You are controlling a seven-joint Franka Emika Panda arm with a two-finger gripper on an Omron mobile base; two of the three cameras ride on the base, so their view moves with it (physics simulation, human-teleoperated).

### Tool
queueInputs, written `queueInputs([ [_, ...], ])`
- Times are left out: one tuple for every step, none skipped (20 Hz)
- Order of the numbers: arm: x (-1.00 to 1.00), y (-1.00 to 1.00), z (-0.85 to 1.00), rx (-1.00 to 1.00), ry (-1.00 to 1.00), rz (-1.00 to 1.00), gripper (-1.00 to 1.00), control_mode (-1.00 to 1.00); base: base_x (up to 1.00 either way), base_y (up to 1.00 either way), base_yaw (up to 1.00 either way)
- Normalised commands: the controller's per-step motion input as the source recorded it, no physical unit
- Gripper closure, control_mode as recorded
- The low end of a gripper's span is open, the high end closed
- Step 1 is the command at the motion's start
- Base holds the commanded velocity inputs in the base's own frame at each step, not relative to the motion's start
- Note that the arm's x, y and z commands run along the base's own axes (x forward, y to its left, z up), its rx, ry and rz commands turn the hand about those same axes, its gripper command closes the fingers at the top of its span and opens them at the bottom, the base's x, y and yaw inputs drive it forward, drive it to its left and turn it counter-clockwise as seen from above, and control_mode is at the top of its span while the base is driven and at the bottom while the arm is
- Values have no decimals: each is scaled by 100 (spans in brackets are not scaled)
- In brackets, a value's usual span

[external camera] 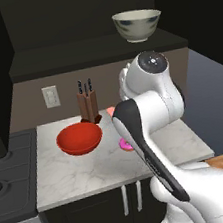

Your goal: Pick both bowls and place them on the counter. Then place the donut in one bowl and place the kebab skewer in the other bowl.

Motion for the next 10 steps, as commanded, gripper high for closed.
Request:
queueInputs([
  [0, -28, 51, -2, -16, -11, -100, -100, 0, 0, 0],
  [0, -28, 50, -2, -21, -11, -100, -100, 0, 0, 0],
  [1, -27, 50, 0, -23, -11, -100, -100, 0, 0, 0],
  [3, -28, 55, 0, -24, -12, -100, -100, 0, 0, 0],
  [5, -23, 59, 0, -26, -12, -100, -100, 0, 0, 0],
  [4, -21, 59, 0, -27, -13, -100, -100, 0, 0, 0],
  [4, -22, 60, 0, -25, -13, -100, -100, 0, 0, 0],
  [3, -22, 59, 0, -25, -14, -100, -100, 0, 0, 0],
  [4, -22, 58, 0, -25, -15, -100, -100, 0, 0, 0],
  [5, -24, 56, 0, -21, -16, -100, -100, 0, 0, 0],
])
